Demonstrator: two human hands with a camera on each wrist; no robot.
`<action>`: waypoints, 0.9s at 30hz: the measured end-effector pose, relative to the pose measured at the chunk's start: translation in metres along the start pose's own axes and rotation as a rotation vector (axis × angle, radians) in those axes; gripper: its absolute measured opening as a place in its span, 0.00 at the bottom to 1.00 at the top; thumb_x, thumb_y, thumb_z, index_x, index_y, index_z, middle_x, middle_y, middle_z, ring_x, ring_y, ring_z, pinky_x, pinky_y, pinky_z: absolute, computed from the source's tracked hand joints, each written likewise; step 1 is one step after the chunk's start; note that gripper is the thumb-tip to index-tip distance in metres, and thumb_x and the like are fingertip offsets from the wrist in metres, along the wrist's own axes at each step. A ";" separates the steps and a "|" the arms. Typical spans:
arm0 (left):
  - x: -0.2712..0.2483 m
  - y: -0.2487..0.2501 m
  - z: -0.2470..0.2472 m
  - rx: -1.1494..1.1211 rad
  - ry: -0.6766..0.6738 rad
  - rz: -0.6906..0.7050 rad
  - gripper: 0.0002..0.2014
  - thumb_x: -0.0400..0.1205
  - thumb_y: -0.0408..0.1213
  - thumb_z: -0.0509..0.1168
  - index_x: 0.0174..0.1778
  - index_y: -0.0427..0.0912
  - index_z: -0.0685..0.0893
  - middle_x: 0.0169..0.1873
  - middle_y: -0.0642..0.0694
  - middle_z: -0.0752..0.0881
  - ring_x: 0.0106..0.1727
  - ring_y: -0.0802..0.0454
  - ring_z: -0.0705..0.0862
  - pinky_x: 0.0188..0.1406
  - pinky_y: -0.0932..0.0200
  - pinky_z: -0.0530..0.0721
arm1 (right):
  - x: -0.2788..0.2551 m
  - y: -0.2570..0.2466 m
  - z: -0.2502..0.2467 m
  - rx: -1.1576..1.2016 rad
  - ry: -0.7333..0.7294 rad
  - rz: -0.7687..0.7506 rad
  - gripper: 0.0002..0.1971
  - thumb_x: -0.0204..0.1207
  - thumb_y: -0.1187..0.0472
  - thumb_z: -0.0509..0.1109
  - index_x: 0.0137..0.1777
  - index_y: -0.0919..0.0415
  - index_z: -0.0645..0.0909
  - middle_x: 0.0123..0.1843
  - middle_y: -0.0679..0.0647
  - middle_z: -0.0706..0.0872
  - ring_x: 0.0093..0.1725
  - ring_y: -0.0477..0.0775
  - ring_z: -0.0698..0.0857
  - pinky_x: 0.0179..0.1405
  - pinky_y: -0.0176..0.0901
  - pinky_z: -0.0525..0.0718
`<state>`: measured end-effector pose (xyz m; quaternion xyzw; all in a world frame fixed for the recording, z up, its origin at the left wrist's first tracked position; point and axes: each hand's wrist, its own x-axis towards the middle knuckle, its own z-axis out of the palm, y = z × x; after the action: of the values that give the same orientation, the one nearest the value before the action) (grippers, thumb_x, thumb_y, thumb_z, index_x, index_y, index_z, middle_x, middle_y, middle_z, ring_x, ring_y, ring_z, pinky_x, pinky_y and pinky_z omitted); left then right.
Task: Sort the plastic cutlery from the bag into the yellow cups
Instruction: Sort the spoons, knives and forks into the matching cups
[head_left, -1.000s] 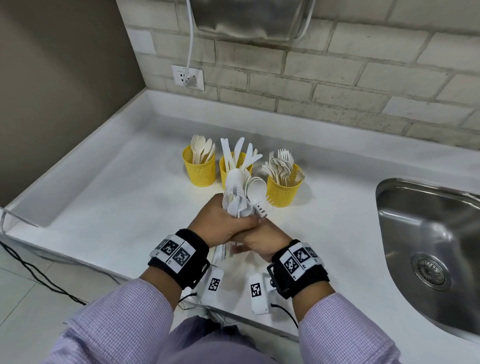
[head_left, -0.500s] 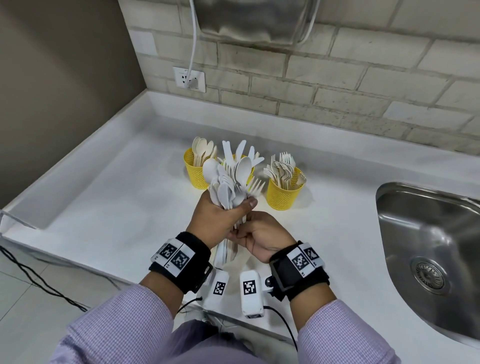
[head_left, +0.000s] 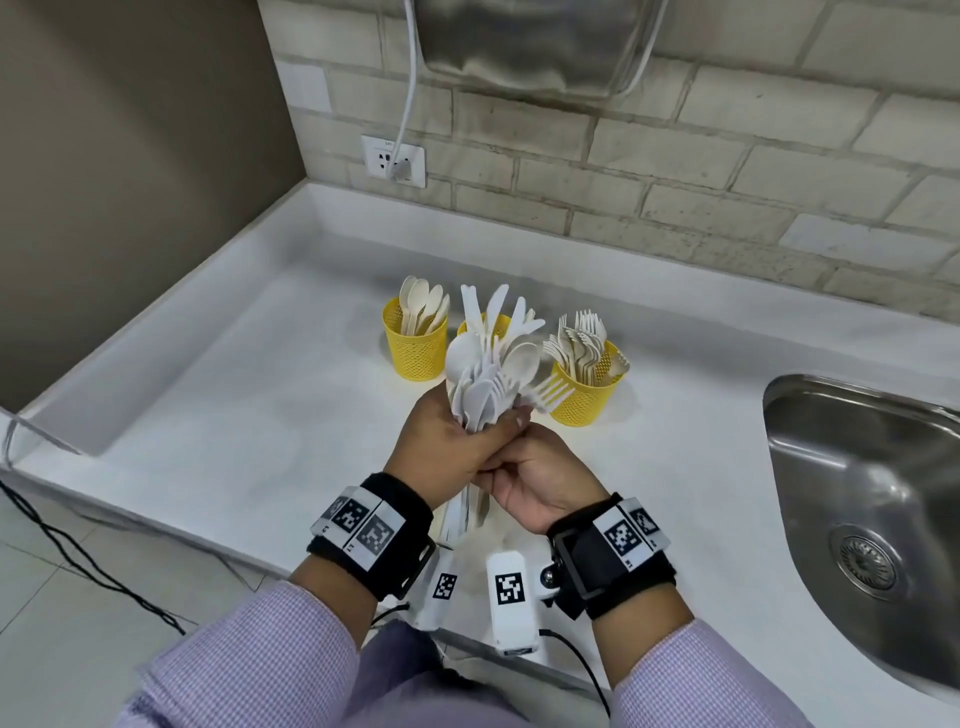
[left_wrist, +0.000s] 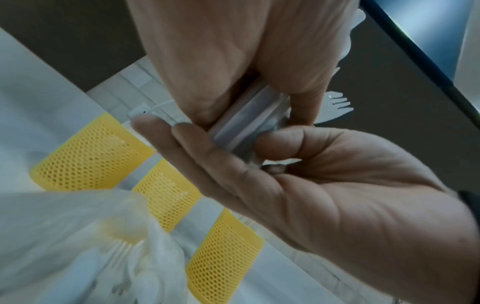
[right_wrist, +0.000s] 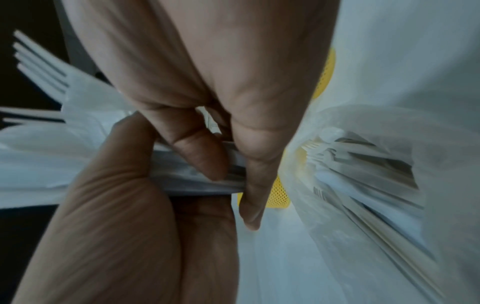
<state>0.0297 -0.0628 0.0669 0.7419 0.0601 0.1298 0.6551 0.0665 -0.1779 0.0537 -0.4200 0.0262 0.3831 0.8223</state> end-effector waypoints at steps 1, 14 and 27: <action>0.000 0.000 -0.002 0.015 -0.015 -0.008 0.09 0.77 0.36 0.81 0.51 0.42 0.91 0.44 0.52 0.94 0.50 0.56 0.93 0.53 0.56 0.89 | 0.000 0.000 0.001 -0.020 0.009 -0.019 0.29 0.73 0.90 0.50 0.62 0.69 0.83 0.52 0.64 0.91 0.47 0.55 0.92 0.44 0.44 0.92; 0.028 0.012 -0.041 -0.051 -0.053 0.044 0.06 0.79 0.28 0.78 0.50 0.39 0.91 0.44 0.45 0.94 0.49 0.48 0.93 0.52 0.51 0.90 | 0.011 -0.018 0.022 -0.517 -0.008 -0.064 0.22 0.78 0.83 0.61 0.66 0.64 0.81 0.46 0.52 0.92 0.49 0.50 0.91 0.68 0.63 0.86; 0.045 0.005 -0.075 -0.060 -0.092 0.103 0.08 0.78 0.37 0.80 0.50 0.43 0.91 0.42 0.51 0.94 0.46 0.53 0.92 0.46 0.59 0.86 | 0.000 -0.051 0.057 -0.844 0.219 -0.535 0.29 0.66 0.56 0.76 0.71 0.50 0.81 0.66 0.51 0.87 0.55 0.49 0.90 0.61 0.50 0.89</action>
<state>0.0526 0.0199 0.0847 0.7291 -0.0120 0.1308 0.6717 0.0838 -0.1557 0.1251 -0.7452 -0.1530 0.0901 0.6428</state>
